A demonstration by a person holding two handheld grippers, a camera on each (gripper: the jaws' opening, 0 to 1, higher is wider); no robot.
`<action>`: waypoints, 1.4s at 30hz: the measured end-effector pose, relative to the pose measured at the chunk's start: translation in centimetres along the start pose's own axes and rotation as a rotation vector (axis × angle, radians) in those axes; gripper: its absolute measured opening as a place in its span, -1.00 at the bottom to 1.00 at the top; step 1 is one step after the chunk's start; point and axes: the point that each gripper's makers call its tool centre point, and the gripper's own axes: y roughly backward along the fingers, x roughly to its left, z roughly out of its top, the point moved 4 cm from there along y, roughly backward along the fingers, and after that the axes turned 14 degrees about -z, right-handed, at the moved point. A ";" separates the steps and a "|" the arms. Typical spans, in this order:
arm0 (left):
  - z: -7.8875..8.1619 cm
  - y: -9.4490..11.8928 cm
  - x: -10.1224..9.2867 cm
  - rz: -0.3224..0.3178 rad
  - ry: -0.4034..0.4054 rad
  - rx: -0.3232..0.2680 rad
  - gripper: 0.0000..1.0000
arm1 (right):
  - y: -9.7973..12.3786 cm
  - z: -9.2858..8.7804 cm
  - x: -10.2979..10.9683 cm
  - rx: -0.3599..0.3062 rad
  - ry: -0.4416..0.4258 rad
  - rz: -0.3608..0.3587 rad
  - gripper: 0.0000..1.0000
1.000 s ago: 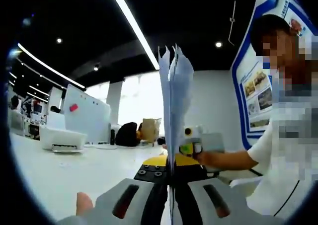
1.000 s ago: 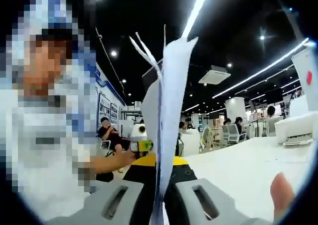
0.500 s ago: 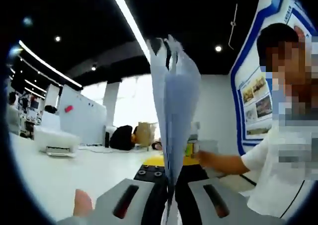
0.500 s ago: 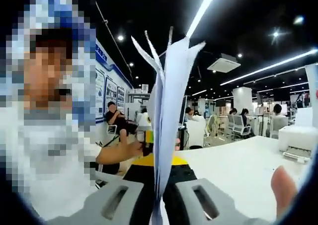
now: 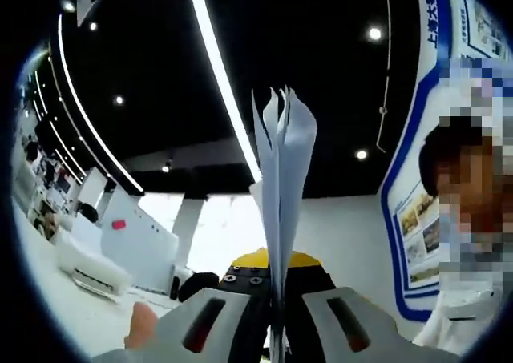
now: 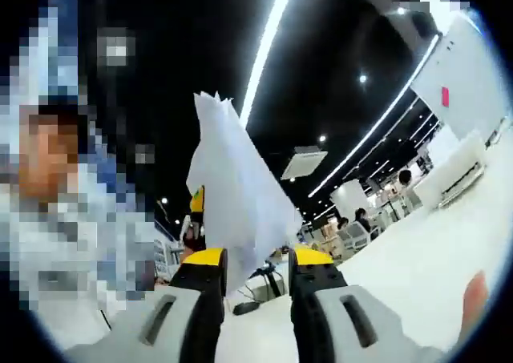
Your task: Organize the stack of printing papers by aligning and flattening the scattered papers on the table
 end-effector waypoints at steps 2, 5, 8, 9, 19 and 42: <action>1.1 -1.0 0.1 -0.009 -0.019 -0.011 -0.90 | -0.5 0.0 0.8 -0.057 -0.078 0.045 -0.47; 2.3 -2.4 -0.4 -0.029 -0.055 -0.052 -0.90 | -1.9 -0.4 2.9 -0.113 -0.186 0.136 -0.48; 2.8 -2.9 -0.9 -0.065 -0.020 -0.117 -0.90 | -3.5 -1.8 3.6 -0.093 -0.177 0.137 -0.46; 2.9 -2.9 -0.9 -0.074 -0.024 -0.123 -0.90 | -4.2 -2.3 3.7 -0.086 -0.188 0.145 -0.44; 3.9 -2.1 -1.3 -0.088 -0.039 -0.180 -0.90 | -4.5 0.3 6.1 -0.222 -0.357 0.293 -0.43; 0.3 3.0 -0.5 0.013 0.033 -0.191 -0.85 | -2.0 2.0 7.4 -0.167 0.250 0.051 -1.00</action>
